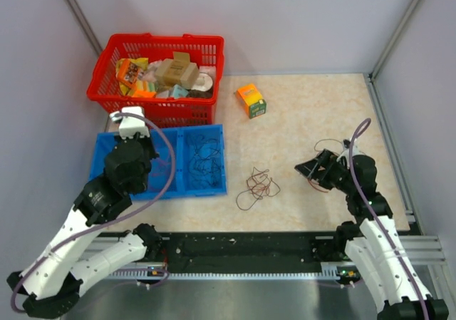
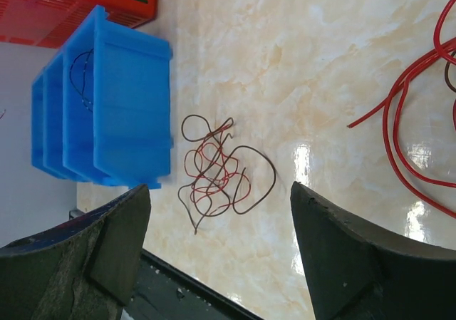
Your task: Untangle the cables
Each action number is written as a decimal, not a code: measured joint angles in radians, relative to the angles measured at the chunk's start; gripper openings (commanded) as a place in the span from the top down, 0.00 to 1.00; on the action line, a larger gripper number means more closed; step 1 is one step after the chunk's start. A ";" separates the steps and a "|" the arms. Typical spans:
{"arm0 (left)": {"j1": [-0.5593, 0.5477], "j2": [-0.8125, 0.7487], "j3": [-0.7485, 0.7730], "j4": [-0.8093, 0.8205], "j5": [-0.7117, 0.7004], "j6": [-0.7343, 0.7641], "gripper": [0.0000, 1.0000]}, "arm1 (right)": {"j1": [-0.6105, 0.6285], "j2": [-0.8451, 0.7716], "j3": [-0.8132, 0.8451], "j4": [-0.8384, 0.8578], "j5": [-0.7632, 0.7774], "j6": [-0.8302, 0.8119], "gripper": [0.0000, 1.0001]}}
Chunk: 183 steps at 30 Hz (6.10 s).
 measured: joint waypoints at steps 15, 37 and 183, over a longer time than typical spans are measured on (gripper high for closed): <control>0.460 0.239 -0.250 -0.007 0.268 -0.211 1.00 | 0.000 -0.093 -0.012 0.000 -0.005 -0.007 0.22; 0.428 0.067 -0.188 0.013 0.727 -0.436 0.28 | 0.214 0.196 -0.062 0.107 0.000 0.061 0.46; -0.361 -0.218 0.479 0.405 -0.512 0.667 1.00 | -0.307 0.181 -0.082 0.043 0.195 0.021 1.00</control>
